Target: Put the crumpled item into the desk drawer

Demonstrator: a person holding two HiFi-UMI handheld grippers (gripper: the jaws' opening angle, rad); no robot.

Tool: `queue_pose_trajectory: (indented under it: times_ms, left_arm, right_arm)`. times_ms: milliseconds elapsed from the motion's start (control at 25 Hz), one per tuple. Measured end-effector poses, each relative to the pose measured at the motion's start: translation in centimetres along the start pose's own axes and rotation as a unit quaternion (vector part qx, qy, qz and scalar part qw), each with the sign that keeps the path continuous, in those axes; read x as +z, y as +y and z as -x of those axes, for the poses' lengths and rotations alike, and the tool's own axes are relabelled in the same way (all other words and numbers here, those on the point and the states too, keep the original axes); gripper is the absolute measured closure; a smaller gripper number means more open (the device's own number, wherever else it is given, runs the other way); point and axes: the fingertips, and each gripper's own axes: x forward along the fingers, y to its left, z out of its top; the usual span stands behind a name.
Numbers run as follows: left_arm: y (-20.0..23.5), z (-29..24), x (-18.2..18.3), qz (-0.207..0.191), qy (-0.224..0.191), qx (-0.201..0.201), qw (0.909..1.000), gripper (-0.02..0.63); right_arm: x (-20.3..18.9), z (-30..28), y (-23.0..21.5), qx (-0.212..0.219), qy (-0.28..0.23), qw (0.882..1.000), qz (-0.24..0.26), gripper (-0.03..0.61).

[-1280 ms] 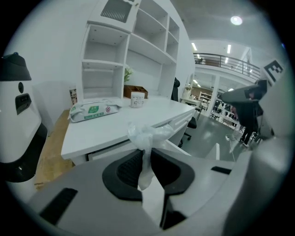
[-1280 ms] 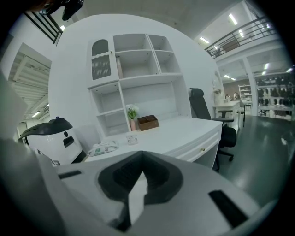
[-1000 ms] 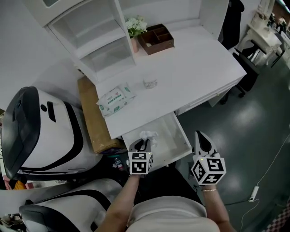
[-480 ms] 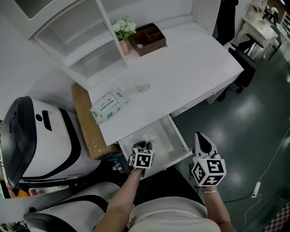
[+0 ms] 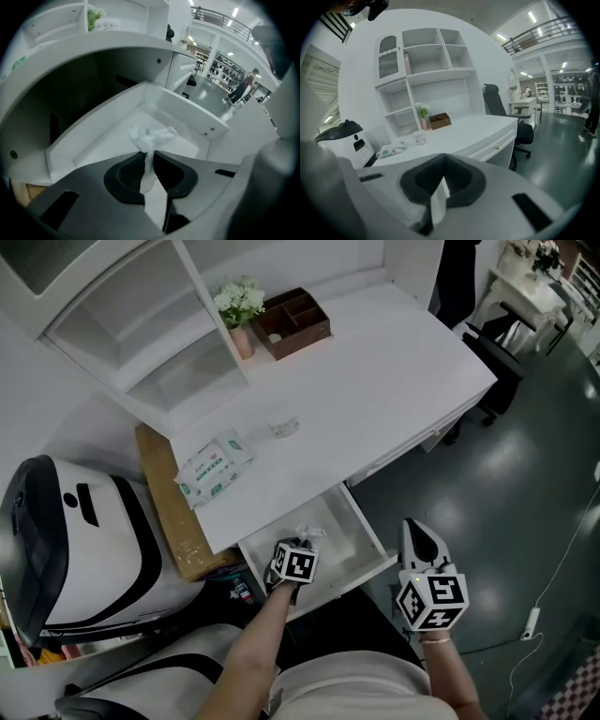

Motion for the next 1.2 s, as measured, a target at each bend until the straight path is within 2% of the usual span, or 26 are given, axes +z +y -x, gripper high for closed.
queue_pose_trajectory:
  times_ms: [400, 640, 880, 960, 1200]
  left_arm:
    - [-1.1, -2.5, -2.0, 0.014, 0.055, -0.02, 0.9982, 0.56]
    - [-1.2, -3.3, -3.6, 0.048, 0.085, -0.025, 0.995, 0.549]
    - [-0.9, -3.5, -3.7, 0.054, 0.09, -0.013, 0.9944, 0.512]
    - [-0.7, -3.4, -3.6, 0.06, 0.088, -0.012, 0.9943, 0.471]
    - [0.1, -1.7, -2.1, 0.075, 0.043, -0.005, 0.9963, 0.463]
  right_arm:
    - [-0.7, 0.1, -0.8, -0.011, 0.012, 1.0, -0.008, 0.577]
    - [-0.9, 0.2, -1.1, -0.012, 0.017, 1.0, -0.009, 0.577]
    - [-0.8, 0.0, -1.4, -0.008, 0.018, 1.0, -0.006, 0.577]
    - [-0.8, -0.1, -1.2, -0.004, 0.018, 1.0, -0.004, 0.577]
    - [-0.6, -0.5, -0.3, 0.011, 0.016, 1.0, -0.003, 0.577]
